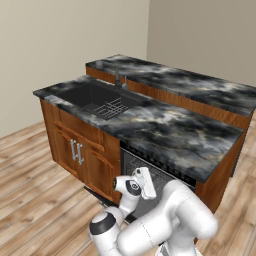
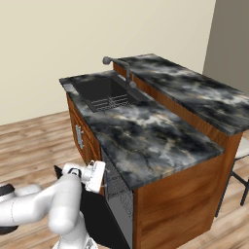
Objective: Open the dishwasher door and pull out the top rack.
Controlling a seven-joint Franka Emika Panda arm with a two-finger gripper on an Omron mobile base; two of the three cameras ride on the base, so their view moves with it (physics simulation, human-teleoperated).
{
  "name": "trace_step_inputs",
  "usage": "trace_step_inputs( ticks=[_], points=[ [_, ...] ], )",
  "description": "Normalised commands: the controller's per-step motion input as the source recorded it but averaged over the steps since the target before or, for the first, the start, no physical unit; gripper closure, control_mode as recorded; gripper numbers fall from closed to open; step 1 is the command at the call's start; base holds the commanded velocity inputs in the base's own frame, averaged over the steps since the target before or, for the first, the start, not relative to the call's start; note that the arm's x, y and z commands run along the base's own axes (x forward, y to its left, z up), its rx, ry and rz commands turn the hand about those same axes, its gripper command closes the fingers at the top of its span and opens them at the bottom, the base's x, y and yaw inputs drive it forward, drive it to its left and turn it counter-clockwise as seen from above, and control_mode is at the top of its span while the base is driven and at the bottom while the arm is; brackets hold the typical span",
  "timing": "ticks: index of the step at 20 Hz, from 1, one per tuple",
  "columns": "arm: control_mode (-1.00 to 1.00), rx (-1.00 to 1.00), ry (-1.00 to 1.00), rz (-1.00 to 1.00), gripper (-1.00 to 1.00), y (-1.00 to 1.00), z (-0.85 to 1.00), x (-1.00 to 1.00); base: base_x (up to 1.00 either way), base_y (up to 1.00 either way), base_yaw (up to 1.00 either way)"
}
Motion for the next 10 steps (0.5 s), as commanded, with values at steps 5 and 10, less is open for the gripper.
trace_step_inputs(
  ticks=[5, 10],
  points=[
    [-1.0, -0.03, 0.08, 0.0, -1.0, -0.01, -0.14, 0.32, 0.0, 0.0, 0.0],
    [-1.0, -0.03, 0.09, 0.0, -1.0, 0.0, -0.18, 0.37, 0.0, 0.0, 0.0]
  ],
)
